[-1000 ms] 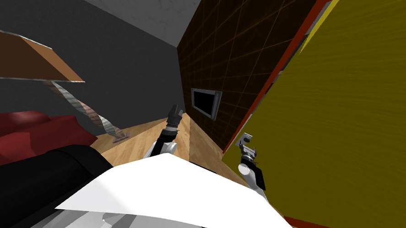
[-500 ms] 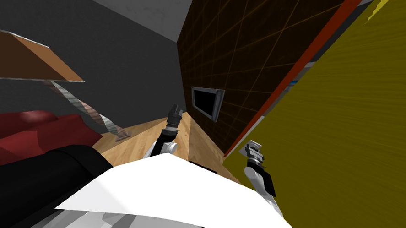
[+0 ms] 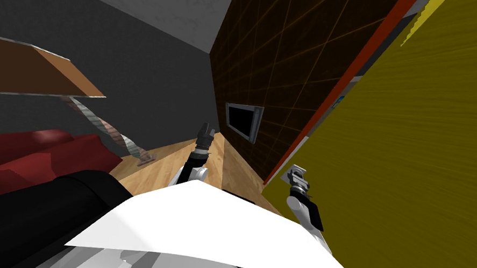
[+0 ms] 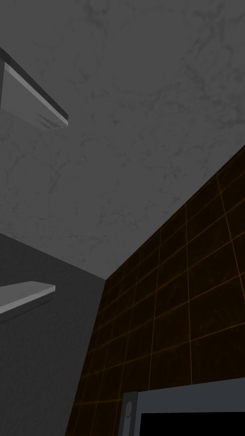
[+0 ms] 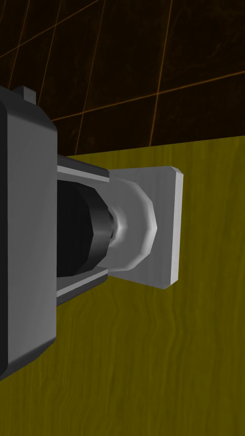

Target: Pull the door open

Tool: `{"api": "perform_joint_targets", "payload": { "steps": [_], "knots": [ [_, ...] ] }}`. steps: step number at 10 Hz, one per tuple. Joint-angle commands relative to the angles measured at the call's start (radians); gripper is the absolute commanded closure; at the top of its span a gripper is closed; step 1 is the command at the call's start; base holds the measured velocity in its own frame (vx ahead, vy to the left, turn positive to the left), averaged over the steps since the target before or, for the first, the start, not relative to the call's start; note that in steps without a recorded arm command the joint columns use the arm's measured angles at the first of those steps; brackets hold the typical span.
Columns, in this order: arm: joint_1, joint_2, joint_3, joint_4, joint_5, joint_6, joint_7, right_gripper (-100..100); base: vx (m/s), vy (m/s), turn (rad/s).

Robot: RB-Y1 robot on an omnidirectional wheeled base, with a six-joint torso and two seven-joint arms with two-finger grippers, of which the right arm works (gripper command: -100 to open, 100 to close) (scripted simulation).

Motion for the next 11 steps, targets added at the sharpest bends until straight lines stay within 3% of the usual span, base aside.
{"api": "perform_joint_targets", "payload": {
  "steps": [1,8,9,10,11],
  "knots": [
    [0.007,-0.013,0.014,-0.007,0.000,-0.001,-0.016,100,-0.126,0.004,0.123],
    [0.040,-0.081,0.087,-0.042,0.000,-0.007,-0.101,100,-0.263,-0.033,0.146],
    [0.045,-0.089,0.096,-0.046,0.000,-0.008,-0.112,100,-0.248,-0.016,0.141],
    [0.043,-0.083,0.092,-0.039,0.001,-0.007,-0.103,100,-0.103,-0.002,0.037],
    [0.055,-0.097,0.111,-0.046,0.002,-0.011,-0.120,100,-0.169,0.010,0.112]
  ]
}}
